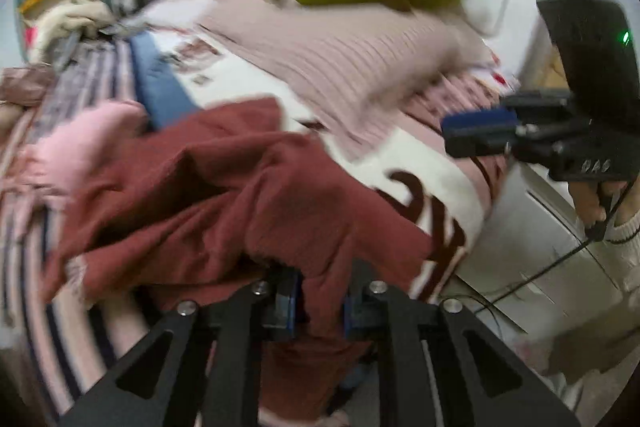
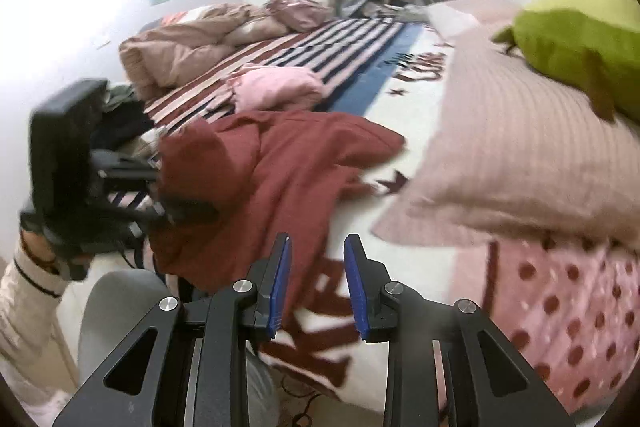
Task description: Fold small clothes
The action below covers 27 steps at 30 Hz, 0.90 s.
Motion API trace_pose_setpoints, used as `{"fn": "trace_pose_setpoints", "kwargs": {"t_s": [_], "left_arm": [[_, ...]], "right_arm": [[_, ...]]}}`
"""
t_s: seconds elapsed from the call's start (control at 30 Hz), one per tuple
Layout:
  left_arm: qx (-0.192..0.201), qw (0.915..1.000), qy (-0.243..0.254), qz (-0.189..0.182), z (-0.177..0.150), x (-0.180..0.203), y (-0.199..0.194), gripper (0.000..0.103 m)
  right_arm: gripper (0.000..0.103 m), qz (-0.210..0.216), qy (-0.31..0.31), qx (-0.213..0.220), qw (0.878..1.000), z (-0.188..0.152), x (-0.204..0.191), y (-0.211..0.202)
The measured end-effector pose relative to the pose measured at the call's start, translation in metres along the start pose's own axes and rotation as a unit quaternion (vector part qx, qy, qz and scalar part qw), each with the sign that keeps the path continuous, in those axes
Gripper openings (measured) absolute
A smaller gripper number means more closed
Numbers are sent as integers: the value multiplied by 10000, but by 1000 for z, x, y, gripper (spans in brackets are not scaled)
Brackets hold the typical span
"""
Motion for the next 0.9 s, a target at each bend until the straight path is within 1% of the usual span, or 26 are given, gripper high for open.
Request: {"fn": "trace_pose_setpoints", "kwargs": {"t_s": [0.03, 0.07, 0.1, 0.13, 0.17, 0.2, 0.23, 0.33, 0.4, 0.43, 0.47, 0.57, 0.63, 0.67, 0.7, 0.77, 0.83, 0.87, 0.9], "left_arm": [[-108, 9998, -41, -172, -2, 3, 9, 22], [-183, 9993, -83, -328, -3, 6, 15, 24], [-202, 9984, -133, -519, -5, 9, 20, 30], [-224, 9977, -163, -619, -5, 12, 21, 35], [-178, 9973, -183, -688, -6, 14, 17, 37], [-139, 9964, -214, -807, -6, 15, 13, 45], [-133, 9952, -240, -937, -7, 16, 9, 49], [-139, 9935, -397, -1062, -10, 14, -2, 49], [-43, 9906, -577, -1239, -12, 13, -19, 50], [1, 9900, -647, -1253, -14, 11, -25, 50], [50, 9899, -742, -1206, -16, 6, -33, 51], [219, 9902, -1049, -899, -31, -14, -57, 51], [402, 9885, -1243, -765, -41, -27, -71, 56], [488, 9874, -1347, -674, -47, -35, -78, 56], [548, 9864, -1436, -582, -52, -42, -82, 56], [656, 9832, -1662, -372, -62, -59, -88, 56], [763, 9798, -1831, -261, -69, -71, -92, 56], [821, 9778, -1921, -186, -73, -78, -94, 56], [883, 9756, -2008, -84, -75, -85, -96, 56]], "right_arm": [[22, 14, 51, -7, 10000, -3, 4, -1], [22, 30, 97, -16, 9999, -5, 7, -2], [22, 44, 128, -26, 9999, -7, 8, -2], [22, 78, 148, -41, 9999, -9, 9, 0], [22, 109, 154, -46, 9998, -9, 7, 2], [22, 146, 154, -42, 9998, -8, 6, 3], [22, 191, 142, -27, 9997, -6, 5, 4], [22, 263, 24, 62, 9996, 5, -4, 8], [22, 330, -50, 140, 9993, 13, -10, 8], [22, 391, -109, 187, 9990, 19, -15, 9], [22, 447, -178, 216, 9986, 24, -21, 10], [22, 586, -504, 236, 9967, 37, -46, 16], [29, 504, -739, 203, 9958, 41, -59, 23], [34, 392, -864, 173, 9953, 41, -65, 26], [33, 220, -995, 111, 9947, 41, -69, 32], [33, -331, -1153, -124, 9927, 36, -69, 47], [30, -658, -1160, -388, 9903, 24, -61, 59], [27, -747, -1067, -572, 9898, 14, -55, 64], [26, -811, -950, -748, 9893, 4, -47, 68]]}}
Point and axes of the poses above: each gripper's, at about its wrist camera, not at the fingertips, and y roughly the way its jaws point, x to its right, z to its top, the point moved 6 cm from there along y, roughly the way its jaws point, and after that the axes turned 7 degrees about -y, right-handed, at the moved point
